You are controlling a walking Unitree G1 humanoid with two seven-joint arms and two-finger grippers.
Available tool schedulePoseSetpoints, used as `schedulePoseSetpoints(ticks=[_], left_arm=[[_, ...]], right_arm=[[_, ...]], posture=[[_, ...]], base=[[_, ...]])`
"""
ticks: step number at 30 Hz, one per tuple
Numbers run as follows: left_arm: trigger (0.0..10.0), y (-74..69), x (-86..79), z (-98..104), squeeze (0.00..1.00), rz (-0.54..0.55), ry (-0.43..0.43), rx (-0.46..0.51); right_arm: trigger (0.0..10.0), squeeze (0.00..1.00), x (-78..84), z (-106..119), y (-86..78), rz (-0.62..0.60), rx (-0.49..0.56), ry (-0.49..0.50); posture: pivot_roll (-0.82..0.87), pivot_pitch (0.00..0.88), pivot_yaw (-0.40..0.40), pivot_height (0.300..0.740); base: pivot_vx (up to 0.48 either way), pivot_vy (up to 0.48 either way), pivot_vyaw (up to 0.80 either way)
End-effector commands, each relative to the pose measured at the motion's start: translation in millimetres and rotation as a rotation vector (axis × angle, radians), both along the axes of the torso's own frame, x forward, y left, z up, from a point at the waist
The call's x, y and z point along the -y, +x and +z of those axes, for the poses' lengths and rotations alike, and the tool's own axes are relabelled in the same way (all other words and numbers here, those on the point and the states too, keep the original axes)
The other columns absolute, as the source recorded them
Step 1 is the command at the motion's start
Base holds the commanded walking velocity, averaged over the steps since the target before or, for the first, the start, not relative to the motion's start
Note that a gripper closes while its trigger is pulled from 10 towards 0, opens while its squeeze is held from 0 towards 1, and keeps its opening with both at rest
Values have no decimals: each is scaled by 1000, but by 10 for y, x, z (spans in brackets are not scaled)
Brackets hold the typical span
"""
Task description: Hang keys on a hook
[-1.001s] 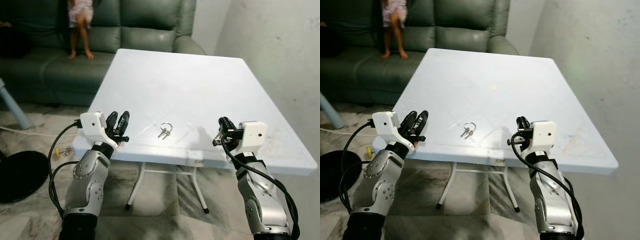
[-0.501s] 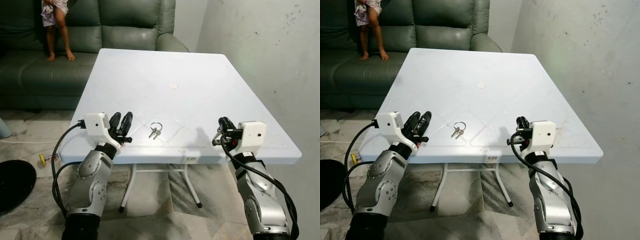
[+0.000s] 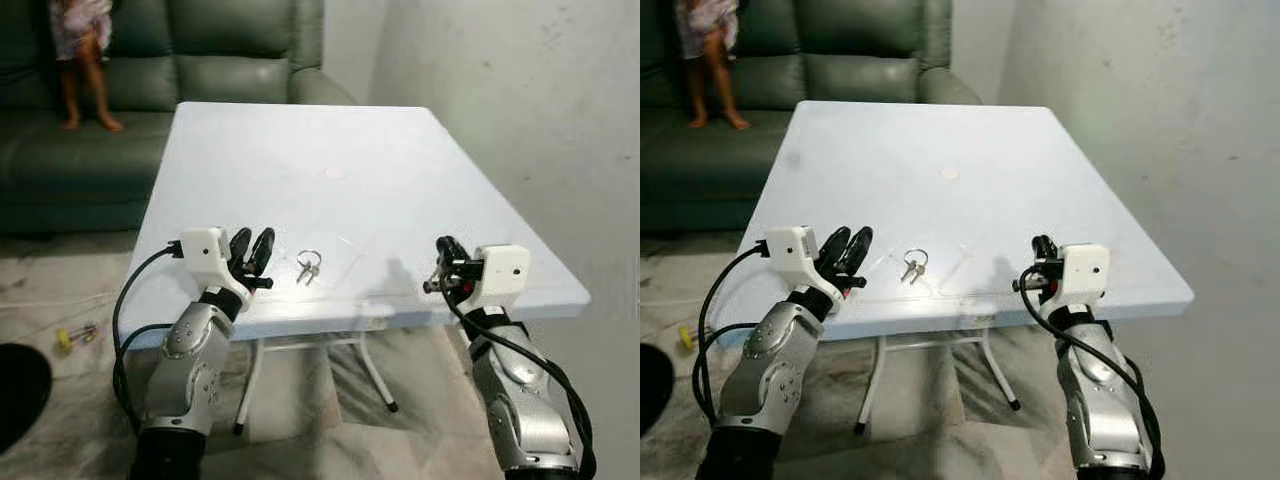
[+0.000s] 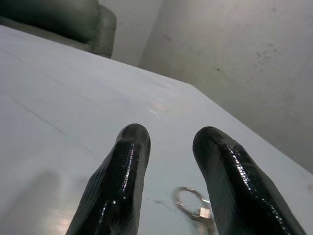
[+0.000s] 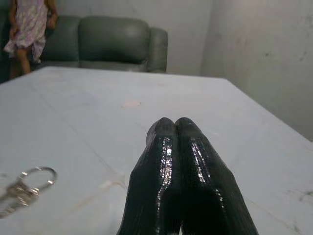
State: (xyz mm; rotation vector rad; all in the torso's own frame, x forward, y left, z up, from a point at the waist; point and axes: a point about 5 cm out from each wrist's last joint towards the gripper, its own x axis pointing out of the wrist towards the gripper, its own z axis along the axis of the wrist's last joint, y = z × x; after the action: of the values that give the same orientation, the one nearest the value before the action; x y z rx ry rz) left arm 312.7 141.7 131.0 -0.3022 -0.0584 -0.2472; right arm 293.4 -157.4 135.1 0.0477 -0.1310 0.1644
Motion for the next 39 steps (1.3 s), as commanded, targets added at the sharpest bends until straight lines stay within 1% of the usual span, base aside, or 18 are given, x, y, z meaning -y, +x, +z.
schedulePoseSetpoints(ticks=[1,6,12,15,21,23,25,28,30,34,39], left_arm=[[10000,22,88,-24,0,-11,-20,-39],[10000,38,84,-32,0,-2,-30,-62],[10000,37,80,-13,0,2,-13,-53],[10000,38,81,-13,0,4,-18,-57],[10000,24,70,19,0,3,4,-29],[10000,24,65,7,0,10,-21,-44],[10000,22,65,9,0,2,-3,-39],[10000,29,75,-4,0,13,-13,-63],[10000,33,67,4,0,29,-26,-56],[10000,53,44,-34,0,72,-5,-98],[10000,55,35,-42,0,95,-4,-113]], right_arm=[[10000,0,67,26,-7,-19,5,-10],[10000,0,67,26,-6,-18,4,-10],[10000,0,65,29,-4,-17,3,-9],[10000,0,62,31,-3,-16,3,-10],[10000,0,52,39,6,-15,4,-7],[10000,0,45,42,9,-16,4,-6],[10000,0,42,42,7,-15,5,-5],[10000,0,44,48,11,-17,5,-5],[10000,0,47,45,7,-18,3,-5],[10000,0,58,43,4,-22,2,-6],[10000,0,63,46,4,-24,0,-6]], posture=[[148,0,-81,736],[150,0,-83,736],[152,0,-85,736],[152,0,-85,736],[157,0,-88,736],[157,0,-88,736],[157,0,-88,736],[158,0,-88,736],[158,0,-88,736],[158,0,-88,736],[158,0,-89,736]], base=[[0,0,-719],[0,0,-718],[0,0,-717],[0,0,-719],[0,0,-717],[0,-212,-719],[0,-467,-719],[0,-458,-719],[0,0,-719],[0,0,-719],[0,0,-719]])
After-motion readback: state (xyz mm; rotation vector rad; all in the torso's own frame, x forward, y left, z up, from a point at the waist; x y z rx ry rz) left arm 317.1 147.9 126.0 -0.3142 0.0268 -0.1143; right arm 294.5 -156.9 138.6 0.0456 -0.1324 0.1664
